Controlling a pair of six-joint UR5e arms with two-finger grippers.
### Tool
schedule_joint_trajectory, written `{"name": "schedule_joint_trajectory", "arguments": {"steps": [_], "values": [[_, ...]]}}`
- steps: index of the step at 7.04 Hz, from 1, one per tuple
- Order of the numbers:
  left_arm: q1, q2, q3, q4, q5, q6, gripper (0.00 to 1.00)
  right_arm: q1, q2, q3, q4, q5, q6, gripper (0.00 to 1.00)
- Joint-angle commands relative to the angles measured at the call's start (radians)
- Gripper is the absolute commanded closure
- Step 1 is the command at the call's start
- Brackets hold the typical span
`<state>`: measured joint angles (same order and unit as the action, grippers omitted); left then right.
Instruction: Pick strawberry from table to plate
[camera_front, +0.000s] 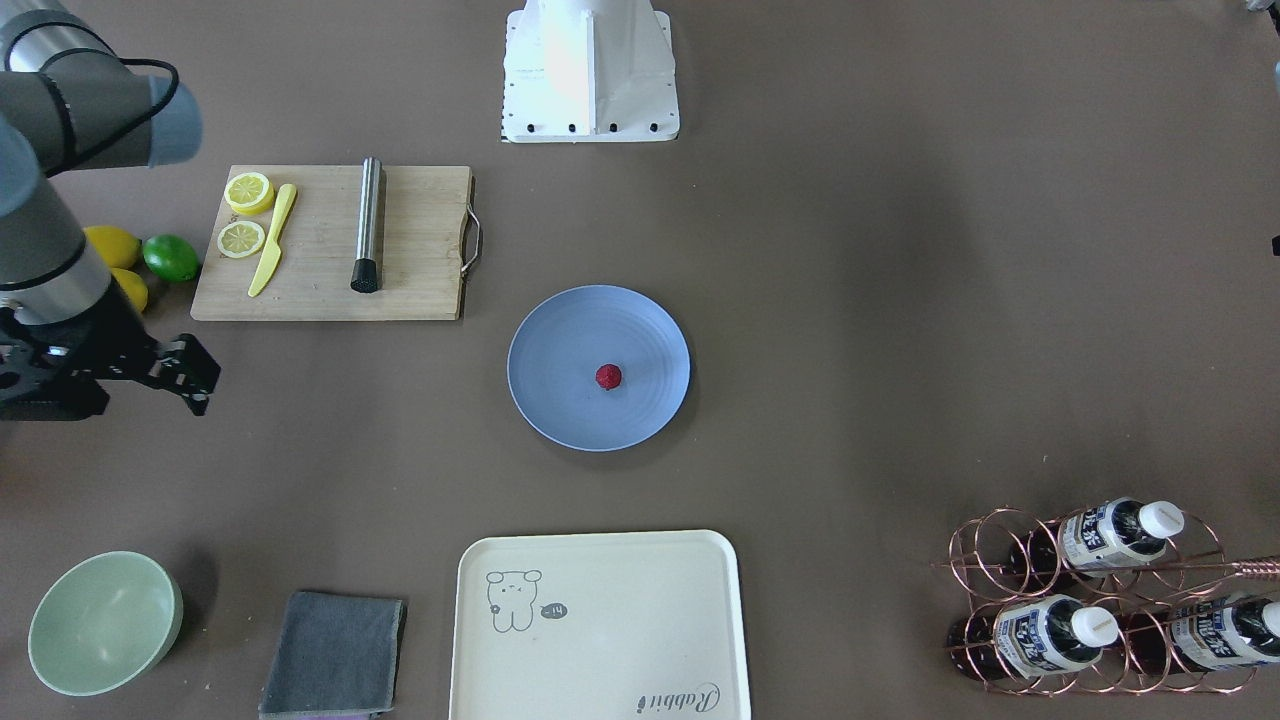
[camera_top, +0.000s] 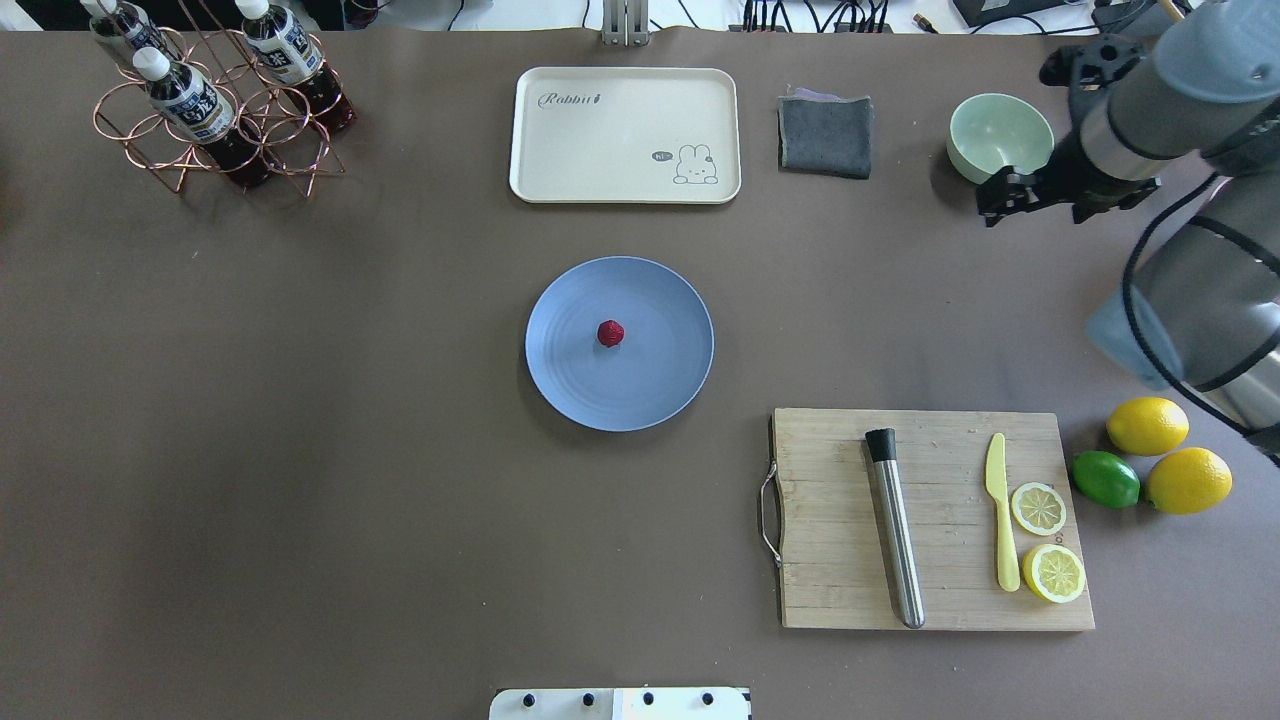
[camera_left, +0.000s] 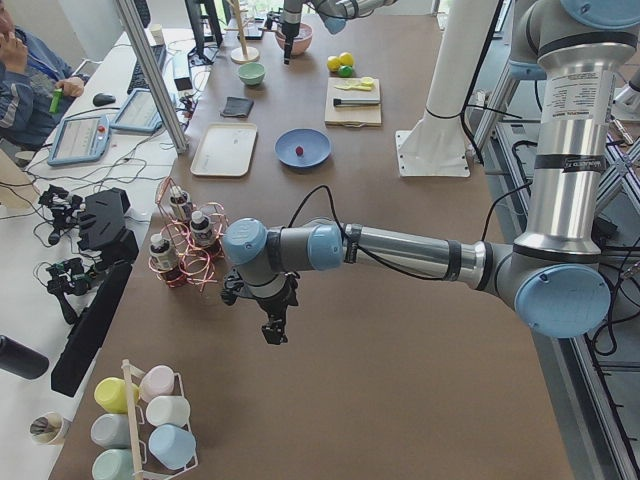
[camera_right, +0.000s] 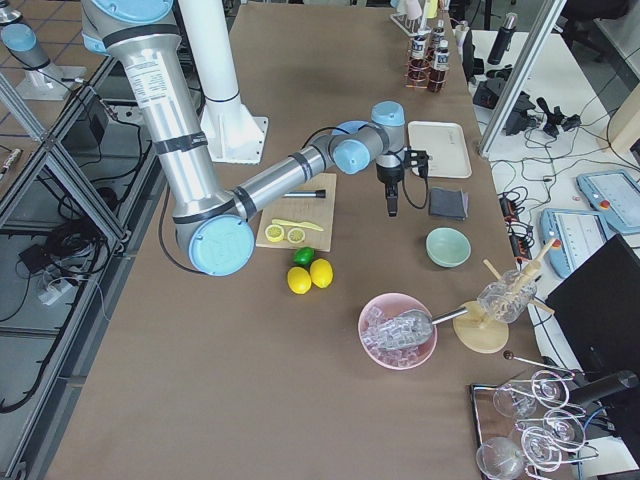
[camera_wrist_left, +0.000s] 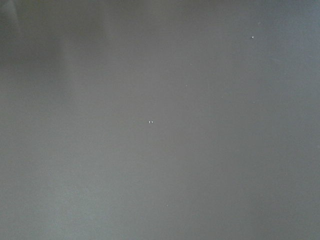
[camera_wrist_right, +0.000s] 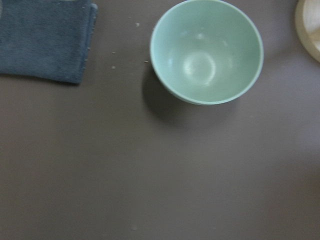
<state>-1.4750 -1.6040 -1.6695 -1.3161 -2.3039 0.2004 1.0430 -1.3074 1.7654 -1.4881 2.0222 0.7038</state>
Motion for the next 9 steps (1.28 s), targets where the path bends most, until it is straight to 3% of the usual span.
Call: {"name": "schedule_joint_trajectory", "arguments": {"steps": [1, 2, 4, 9], "values": [[-0.001, -0.001, -0.001, 0.0, -0.003, 0.004, 0.02, 0.183, -0.143, 0.002, 0.0, 0.099, -0.315, 0.0], [-0.001, -0.004, -0.001, 0.0, -0.006, 0.002, 0.02, 0.26, -0.192, -0.007, 0.0, 0.152, -0.413, 0.0], [-0.002, -0.002, 0.016, 0.0, -0.005, -0.004, 0.02, 0.385, -0.284, -0.023, -0.001, 0.174, -0.603, 0.0], [-0.002, -0.017, 0.011, -0.002, -0.006, -0.004, 0.02, 0.423, -0.329, -0.057, 0.002, 0.173, -0.598, 0.0]]}}
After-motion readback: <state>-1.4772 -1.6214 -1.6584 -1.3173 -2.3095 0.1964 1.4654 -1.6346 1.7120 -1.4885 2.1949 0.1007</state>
